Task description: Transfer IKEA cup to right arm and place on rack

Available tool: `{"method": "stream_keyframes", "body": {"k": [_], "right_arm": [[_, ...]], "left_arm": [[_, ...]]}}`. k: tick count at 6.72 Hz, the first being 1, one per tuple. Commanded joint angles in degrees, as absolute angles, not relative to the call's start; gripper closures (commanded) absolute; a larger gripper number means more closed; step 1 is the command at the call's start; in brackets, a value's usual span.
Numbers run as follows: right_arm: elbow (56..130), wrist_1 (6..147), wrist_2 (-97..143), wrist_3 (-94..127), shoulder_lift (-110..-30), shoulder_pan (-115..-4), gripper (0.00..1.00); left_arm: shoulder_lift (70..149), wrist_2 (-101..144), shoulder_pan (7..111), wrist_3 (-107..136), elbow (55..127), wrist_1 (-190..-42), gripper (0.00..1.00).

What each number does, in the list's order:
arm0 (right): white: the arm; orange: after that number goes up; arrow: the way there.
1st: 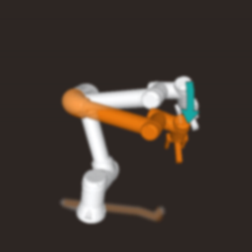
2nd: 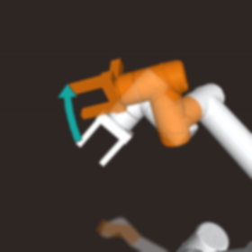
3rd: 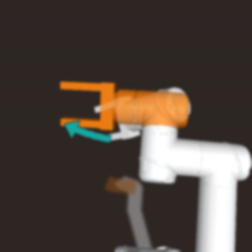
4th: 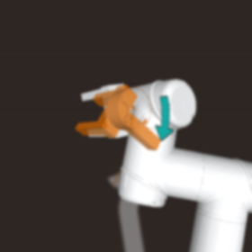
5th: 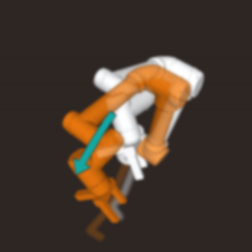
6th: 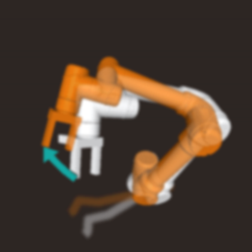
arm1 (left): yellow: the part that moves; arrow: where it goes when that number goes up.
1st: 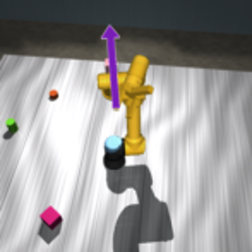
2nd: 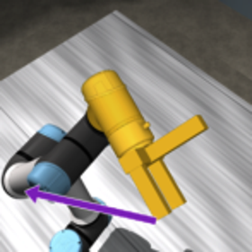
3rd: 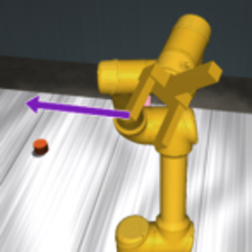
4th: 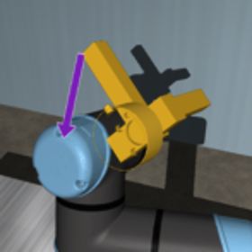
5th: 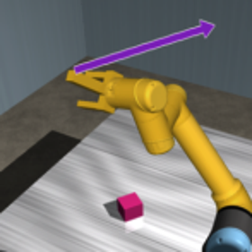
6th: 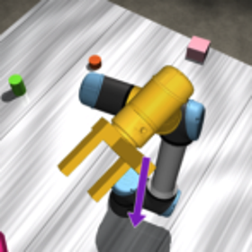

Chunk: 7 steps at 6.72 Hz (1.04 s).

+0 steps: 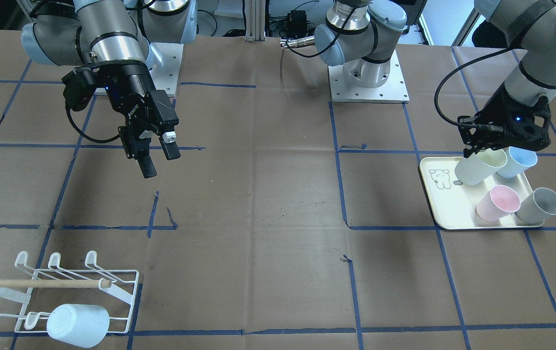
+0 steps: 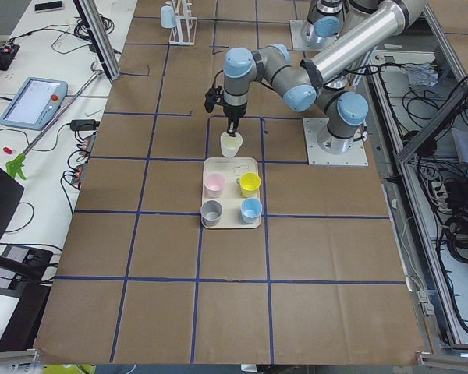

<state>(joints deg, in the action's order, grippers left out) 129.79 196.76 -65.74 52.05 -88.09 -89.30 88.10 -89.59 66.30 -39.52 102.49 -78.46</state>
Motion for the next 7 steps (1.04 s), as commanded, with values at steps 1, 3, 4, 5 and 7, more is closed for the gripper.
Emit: {"method": "stream_keyframes", "body": {"k": [1,3,4,5,7], "right_arm": [[131.6,197.5,-63.5,60.8,-88.2,-89.3,0.00],[131.9,197.5,-63.2,70.6,-88.2,-89.3,0.00],[131.8,197.5,-63.4,71.3,-87.9,-89.3,0.00],[131.9,197.1,-63.1,76.2,-88.2,-89.3,0.00],[131.8,196.6,-62.0,80.9,-88.1,-89.4,0.00]], "left_arm": [[93.8,-89.4,74.8,-35.3,87.1,-89.4,1.00],[95.1,-74.6,78.1,-34.7,84.6,-88.5,1.00],[95.0,-66.3,78.4,-35.1,85.1,-84.5,1.00],[95.1,-57.8,79.0,-36.8,86.0,-79.5,1.00],[94.6,-47.7,81.5,-37.7,94.2,-60.0,1.00]]}}
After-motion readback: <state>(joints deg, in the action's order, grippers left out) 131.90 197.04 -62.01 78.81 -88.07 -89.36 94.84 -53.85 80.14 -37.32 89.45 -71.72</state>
